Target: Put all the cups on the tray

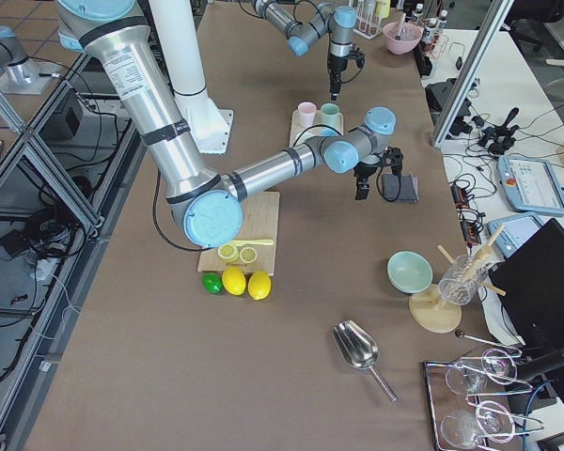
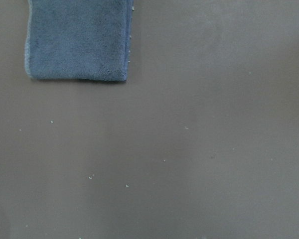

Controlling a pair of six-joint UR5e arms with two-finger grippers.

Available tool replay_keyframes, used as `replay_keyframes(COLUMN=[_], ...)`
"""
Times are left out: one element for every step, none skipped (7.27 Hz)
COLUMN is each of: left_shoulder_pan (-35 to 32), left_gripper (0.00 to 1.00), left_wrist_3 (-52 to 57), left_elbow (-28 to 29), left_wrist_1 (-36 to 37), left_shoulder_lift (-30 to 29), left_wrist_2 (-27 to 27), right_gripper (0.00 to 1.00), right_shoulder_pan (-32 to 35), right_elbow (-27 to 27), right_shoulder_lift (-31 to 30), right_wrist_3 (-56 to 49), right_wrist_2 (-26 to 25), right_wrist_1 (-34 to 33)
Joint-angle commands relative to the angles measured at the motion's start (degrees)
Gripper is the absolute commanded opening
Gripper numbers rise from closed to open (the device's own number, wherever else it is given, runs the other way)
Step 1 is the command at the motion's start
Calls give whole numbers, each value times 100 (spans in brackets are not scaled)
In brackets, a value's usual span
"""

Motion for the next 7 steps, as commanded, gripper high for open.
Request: replay_keyframes(left_shoulder_pan=[-675, -1087, -1544, -1992, -2380, -2784, -2970], left_gripper=[98, 98, 98, 98, 98, 98, 98], left_wrist_3=[1312, 1884, 2681, 3455, 4133, 4922, 5287], left_elbow=[-1212, -1540, -1674, -1675, -1658, -1649, -1657], left_wrist_1=[795, 850, 868, 868, 868, 868, 868], left_shoulder_lift=[957, 1432, 1890, 2242, 2576, 2910, 3149], left_wrist_2=[-15, -15, -32, -67, -337, -401, -402], right_gripper=[100, 100, 100, 100, 100, 100, 100], right_shoulder_pan=[459, 652, 802, 969, 1110, 1285, 1487], right_elbow=[-9, 0, 44, 9, -8, -9, -17], right_shoulder_lift=[-347, -549, -769, -945, -1086, -1244, -1437], right_wrist_3=[-912, -1178, -1511, -1967, -2145, -2330, -2627], right_wrist_2=[37, 37, 37, 46, 46, 46, 46], right_wrist_1=[0, 0, 8, 0, 8, 8, 0])
